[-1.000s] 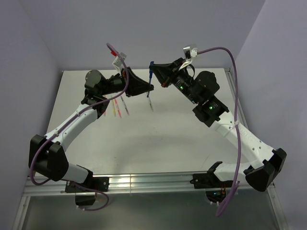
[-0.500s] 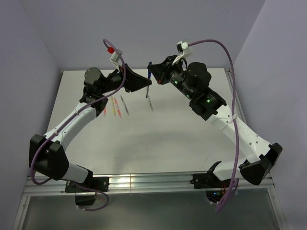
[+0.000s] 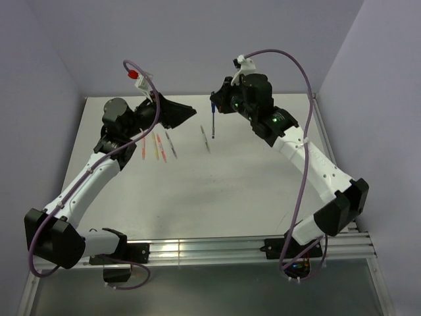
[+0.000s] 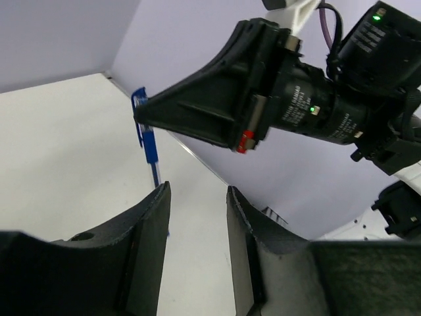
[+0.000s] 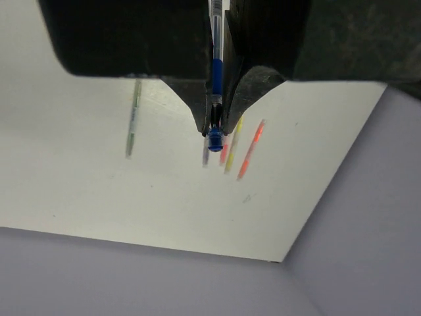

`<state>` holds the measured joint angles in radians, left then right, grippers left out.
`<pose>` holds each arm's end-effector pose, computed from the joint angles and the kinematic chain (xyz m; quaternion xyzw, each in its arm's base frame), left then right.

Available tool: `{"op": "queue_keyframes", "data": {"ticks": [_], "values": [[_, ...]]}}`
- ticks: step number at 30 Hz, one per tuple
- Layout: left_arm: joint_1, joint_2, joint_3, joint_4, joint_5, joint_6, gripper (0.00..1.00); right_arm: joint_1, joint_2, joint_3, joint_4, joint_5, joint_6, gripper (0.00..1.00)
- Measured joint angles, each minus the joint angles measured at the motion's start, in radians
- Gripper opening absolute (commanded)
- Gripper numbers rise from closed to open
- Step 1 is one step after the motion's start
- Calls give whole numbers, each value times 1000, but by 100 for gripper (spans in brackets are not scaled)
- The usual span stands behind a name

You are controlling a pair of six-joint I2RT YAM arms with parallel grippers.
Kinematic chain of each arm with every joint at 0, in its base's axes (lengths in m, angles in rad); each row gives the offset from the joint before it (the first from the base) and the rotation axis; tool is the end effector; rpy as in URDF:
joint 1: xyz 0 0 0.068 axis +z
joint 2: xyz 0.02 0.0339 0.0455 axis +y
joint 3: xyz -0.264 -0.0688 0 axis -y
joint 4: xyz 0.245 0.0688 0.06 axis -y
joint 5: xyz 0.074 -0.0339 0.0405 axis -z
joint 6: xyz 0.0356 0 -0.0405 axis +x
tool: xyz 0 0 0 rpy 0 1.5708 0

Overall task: Insert the pens into the pen caps
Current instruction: Place the pen at the center of the board.

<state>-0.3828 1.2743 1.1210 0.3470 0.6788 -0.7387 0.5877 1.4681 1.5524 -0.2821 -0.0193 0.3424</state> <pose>0.2643 -0.1305 0.4074 0.1470 0.6352 -0.5664 0.5041 0.2821 0.1888 0.4350 -0.1007 0.7669 0.2909 0.5631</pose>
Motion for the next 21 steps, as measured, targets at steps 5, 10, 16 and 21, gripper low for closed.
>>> {"op": "queue_keyframes", "data": {"ticks": [5, 10, 16, 21], "values": [[3, -6, 3, -118, -95, 40, 41, -78, 177, 82, -2, -9, -17, 0], [10, 23, 7, -235, -163, 66, 41, -136, 411, 123, -19, -28, -38, 0], [19, 53, 13, -315, -200, 81, 41, -164, 682, 304, -137, -25, -56, 0], [19, 74, 13, -330, -201, 82, 41, -164, 781, 393, -199, -12, -65, 0]]}}
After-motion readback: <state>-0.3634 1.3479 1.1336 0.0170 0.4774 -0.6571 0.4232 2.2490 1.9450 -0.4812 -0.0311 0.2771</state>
